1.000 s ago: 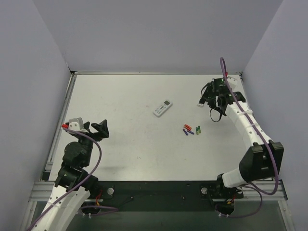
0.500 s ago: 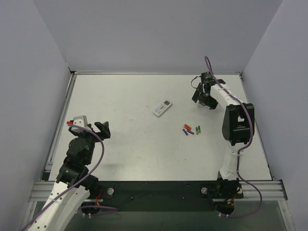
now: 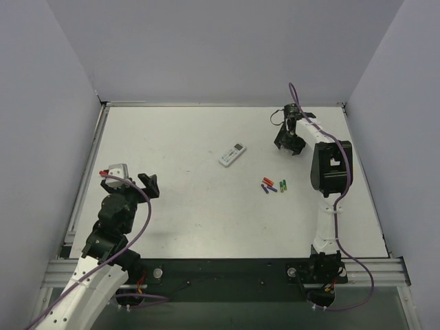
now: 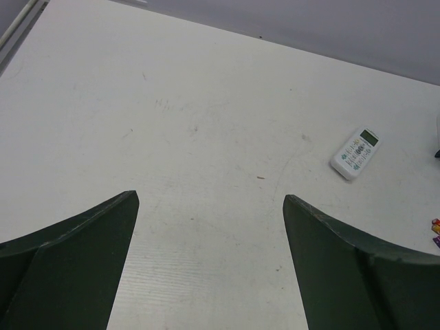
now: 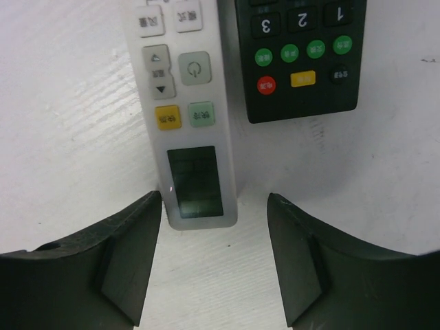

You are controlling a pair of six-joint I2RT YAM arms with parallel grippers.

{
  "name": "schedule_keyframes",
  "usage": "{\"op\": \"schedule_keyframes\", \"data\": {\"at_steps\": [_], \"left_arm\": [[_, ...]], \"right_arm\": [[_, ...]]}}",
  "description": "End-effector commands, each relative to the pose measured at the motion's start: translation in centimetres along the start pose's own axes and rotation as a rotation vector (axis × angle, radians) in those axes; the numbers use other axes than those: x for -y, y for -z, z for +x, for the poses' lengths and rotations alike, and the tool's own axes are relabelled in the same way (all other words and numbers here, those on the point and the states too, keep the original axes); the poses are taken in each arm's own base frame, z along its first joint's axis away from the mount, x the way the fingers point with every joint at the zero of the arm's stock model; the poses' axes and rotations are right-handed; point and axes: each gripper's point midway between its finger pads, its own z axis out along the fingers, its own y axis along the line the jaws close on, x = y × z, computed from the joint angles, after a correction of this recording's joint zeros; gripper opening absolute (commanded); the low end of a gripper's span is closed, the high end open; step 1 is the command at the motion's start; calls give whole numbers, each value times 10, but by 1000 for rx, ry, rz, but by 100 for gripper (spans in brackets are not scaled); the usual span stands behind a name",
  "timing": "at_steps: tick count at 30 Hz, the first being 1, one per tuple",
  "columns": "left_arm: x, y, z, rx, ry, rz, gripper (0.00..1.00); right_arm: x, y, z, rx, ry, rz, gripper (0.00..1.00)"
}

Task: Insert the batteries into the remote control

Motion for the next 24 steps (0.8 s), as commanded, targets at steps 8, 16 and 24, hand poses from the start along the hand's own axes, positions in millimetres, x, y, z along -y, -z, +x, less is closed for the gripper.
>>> {"op": "schedule_keyframes", "data": {"at_steps": [8,16,24], "left_arm": [[16,2,-25,43,5,66,97],[57,0,-20,2,-47,279,97],[101,-3,-31,49,-273,531,97]], "right_arm": [[1,-7,-7,-7,20,13,32],[-5,55,-15,82,180,-49,1],[-49,155,28,65,321,-389,0]]}}
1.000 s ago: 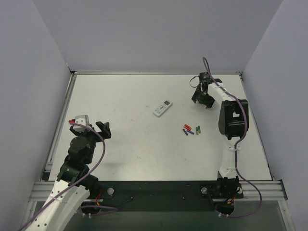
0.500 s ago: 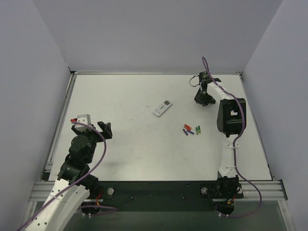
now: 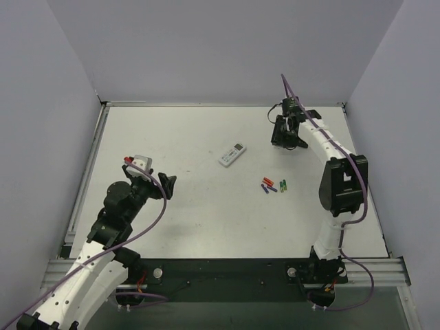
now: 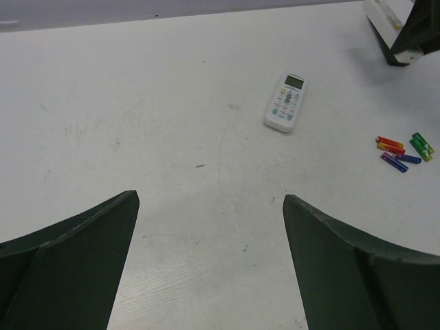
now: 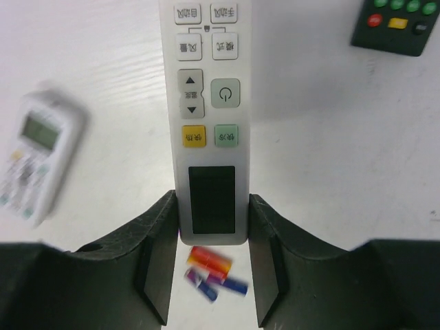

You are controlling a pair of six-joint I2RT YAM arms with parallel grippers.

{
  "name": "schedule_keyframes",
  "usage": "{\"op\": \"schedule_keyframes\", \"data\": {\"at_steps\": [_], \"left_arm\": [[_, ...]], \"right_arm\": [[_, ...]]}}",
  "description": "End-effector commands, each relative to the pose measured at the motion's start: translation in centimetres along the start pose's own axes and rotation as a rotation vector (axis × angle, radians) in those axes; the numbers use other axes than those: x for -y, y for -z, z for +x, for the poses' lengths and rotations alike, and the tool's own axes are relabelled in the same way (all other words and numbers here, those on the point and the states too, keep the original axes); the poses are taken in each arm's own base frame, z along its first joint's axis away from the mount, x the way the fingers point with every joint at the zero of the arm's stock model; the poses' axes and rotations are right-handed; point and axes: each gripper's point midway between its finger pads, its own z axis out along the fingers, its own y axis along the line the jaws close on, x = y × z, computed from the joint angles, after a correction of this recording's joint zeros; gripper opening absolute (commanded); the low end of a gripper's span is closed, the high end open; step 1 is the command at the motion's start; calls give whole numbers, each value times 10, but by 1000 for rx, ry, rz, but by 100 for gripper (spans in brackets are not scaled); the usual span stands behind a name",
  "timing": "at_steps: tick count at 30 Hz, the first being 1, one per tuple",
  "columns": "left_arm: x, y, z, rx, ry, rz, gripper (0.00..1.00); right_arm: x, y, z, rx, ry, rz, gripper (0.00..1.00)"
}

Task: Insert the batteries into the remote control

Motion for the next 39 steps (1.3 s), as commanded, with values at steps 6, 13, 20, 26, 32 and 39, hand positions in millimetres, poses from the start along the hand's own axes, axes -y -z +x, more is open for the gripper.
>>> {"op": "schedule_keyframes", "data": {"at_steps": [6,13,20,26,32,39], "left_arm": [[55,-11,-76,280,-345,299,98],[90,-25,-88,309,-585,488,97],[135,-28,-86,339,-834,641,97],[180,-27,-64,323,-994,758,97],[201,-22,-34,242,-1144,861,92],[193,-16,-3,118,-1269,921,85]], "right_arm": [[-84,127,62,-53,257,-469,0],[-116,189,120,-134,469,-693,0],[-124,225,162,-201,583,-787,0],[-130,243,188,-249,675,-834,0],[-133,256,198,-264,734,-861,0],[-134,264,201,-272,785,-867,0]]}}
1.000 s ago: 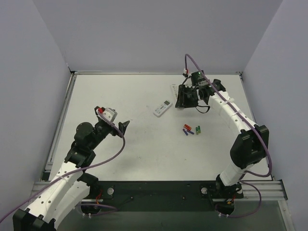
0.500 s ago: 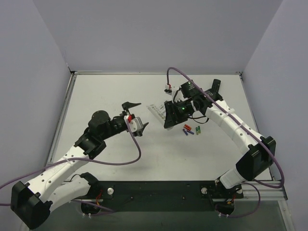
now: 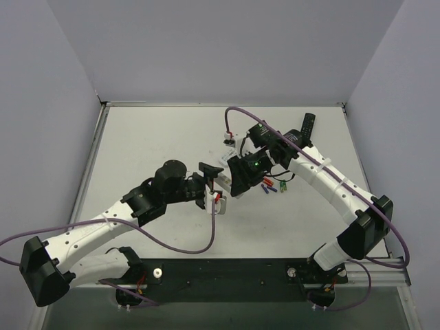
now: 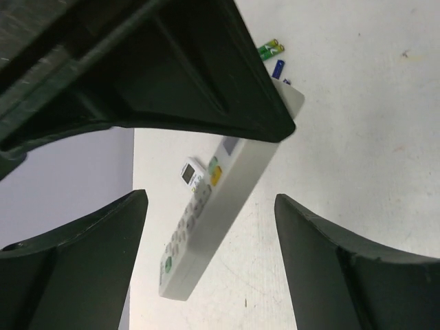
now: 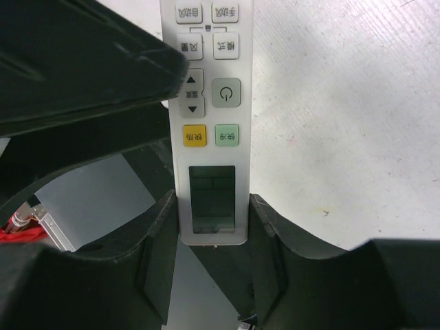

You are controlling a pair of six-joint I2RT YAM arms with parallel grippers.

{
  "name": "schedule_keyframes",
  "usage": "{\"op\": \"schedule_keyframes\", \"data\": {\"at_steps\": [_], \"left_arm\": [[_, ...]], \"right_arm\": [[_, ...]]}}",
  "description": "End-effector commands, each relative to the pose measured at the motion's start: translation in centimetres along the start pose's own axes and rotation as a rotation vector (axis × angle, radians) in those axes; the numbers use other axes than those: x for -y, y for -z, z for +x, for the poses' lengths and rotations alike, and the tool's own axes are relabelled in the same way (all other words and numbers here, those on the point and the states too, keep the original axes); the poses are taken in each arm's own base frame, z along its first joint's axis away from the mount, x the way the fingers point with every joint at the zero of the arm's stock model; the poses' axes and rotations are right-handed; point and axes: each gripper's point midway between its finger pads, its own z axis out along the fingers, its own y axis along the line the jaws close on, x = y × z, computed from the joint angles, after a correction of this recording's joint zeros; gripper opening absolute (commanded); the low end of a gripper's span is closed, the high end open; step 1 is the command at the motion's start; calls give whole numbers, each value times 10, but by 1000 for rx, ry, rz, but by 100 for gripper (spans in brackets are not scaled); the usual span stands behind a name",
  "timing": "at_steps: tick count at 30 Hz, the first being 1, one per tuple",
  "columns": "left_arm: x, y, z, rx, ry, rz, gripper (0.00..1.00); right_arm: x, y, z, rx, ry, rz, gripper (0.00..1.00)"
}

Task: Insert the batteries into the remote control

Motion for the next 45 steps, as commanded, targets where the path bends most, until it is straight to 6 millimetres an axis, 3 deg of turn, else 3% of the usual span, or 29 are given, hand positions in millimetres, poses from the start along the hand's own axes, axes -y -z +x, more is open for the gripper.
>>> {"op": "schedule_keyframes", "data": {"at_steps": [1,6,14,17,20,23,24,28,31,34,35,37,38,39,40,42,45], "left_arm": [[2,6,5,-65,-99,48,84],[-2,2,18,-122,-148,29,78],[1,-4,20,-132,-194,14,61],[4,-2,23,-136,-192,5,50],[4,2,26,-144,-186,-14,36],[6,4,29,-152,-175,-31,22],[6,5,29,-149,-170,-40,19],[4,8,36,-169,-106,-98,0],[-5,9,46,-190,49,-189,0],[-19,14,58,-185,312,-320,0],[-22,15,61,-164,471,-365,0],[-32,19,62,-115,629,-431,0],[-39,25,70,-90,786,-490,0],[-48,29,67,-44,851,-530,0],[-49,31,70,-14,985,-571,0],[-60,37,70,43,1069,-632,0],[-73,47,76,103,1260,-761,0]], "right_arm": [[-16,14,-1,0,59,-32,0],[-22,10,-3,-17,78,-42,0],[-25,6,-5,-31,86,-50,0],[-24,6,-8,-28,87,-47,0],[-25,7,-11,-21,89,-42,9],[-26,10,-17,-10,126,-46,27],[-25,11,-19,-3,128,-45,38],[-21,18,-30,32,134,-18,58],[-12,31,-44,99,116,27,65],[1,49,-64,229,72,85,67],[4,56,-81,315,80,99,68],[14,63,-83,410,40,136,68],[14,69,-99,507,71,138,68],[10,80,-102,570,92,143,70],[13,72,-105,612,104,136,71],[10,77,-108,670,122,139,72],[11,64,-108,684,112,121,72]]}}
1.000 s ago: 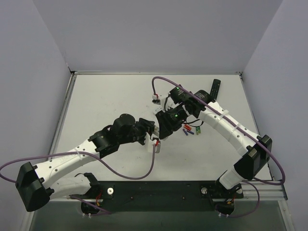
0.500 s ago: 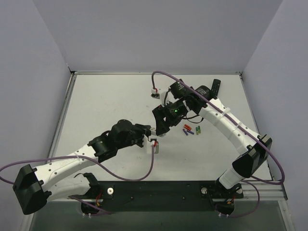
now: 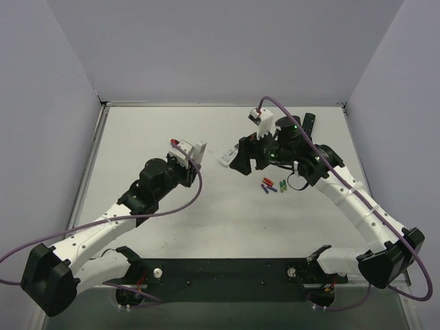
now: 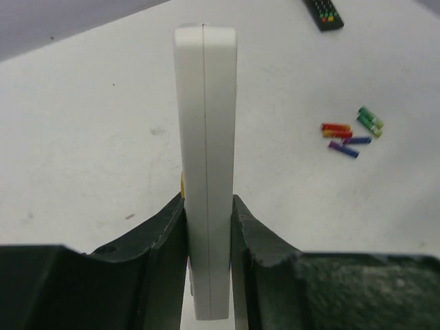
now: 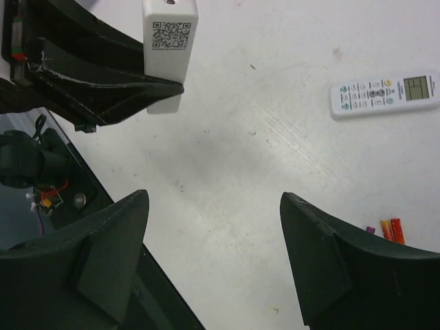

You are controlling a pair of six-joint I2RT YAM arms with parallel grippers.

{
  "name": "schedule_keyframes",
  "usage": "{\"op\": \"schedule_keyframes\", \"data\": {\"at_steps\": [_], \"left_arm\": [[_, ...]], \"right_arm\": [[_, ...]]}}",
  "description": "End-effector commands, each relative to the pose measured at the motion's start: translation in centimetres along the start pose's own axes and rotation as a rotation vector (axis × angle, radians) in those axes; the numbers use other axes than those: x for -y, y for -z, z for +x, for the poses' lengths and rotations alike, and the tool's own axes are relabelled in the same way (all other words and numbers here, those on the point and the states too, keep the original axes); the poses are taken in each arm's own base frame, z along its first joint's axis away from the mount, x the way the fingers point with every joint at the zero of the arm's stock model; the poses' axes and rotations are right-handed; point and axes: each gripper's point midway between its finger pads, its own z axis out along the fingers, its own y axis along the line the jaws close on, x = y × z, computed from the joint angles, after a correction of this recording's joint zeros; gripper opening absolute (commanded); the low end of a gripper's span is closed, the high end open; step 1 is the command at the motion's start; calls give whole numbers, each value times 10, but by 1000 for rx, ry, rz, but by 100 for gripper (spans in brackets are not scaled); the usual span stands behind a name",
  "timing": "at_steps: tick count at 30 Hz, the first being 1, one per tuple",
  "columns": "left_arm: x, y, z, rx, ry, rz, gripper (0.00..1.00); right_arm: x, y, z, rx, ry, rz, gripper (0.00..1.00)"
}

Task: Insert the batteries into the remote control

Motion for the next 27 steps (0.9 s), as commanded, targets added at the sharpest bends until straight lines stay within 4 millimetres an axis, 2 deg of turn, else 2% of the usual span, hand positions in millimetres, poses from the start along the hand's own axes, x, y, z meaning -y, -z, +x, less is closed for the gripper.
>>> {"op": "schedule_keyframes", "data": {"at_steps": [1,2,4,5,6,8,11,15,20,27], "left_arm": [[-12,4,-50,205,547,-104,0],[-18,4,-47,214,603,-128,0],[-28,6,-55,275,758,-145,0],[-31,7,-58,313,805,-145,0],[-37,9,-58,338,854,-162,0],[-39,11,-64,392,993,-152,0],[-40,11,-62,415,1121,-148,0],[-38,11,-65,433,1172,-123,0],[-35,13,-75,463,1195,-87,0],[-31,13,-76,451,1200,-69,0]], "right_arm": [[-7,-16,-33,179,13,-31,72],[-10,-22,-29,167,7,-44,72],[-17,-28,-30,180,14,-80,72],[-22,-37,-22,164,17,-93,72],[-23,-41,-21,171,24,-94,72],[-30,-52,-21,180,38,-102,73],[-34,-65,-19,175,53,-95,73],[-48,-79,-20,168,99,-106,73],[-54,-99,-16,141,127,-112,72],[-66,-113,-22,138,180,-124,66]]}}
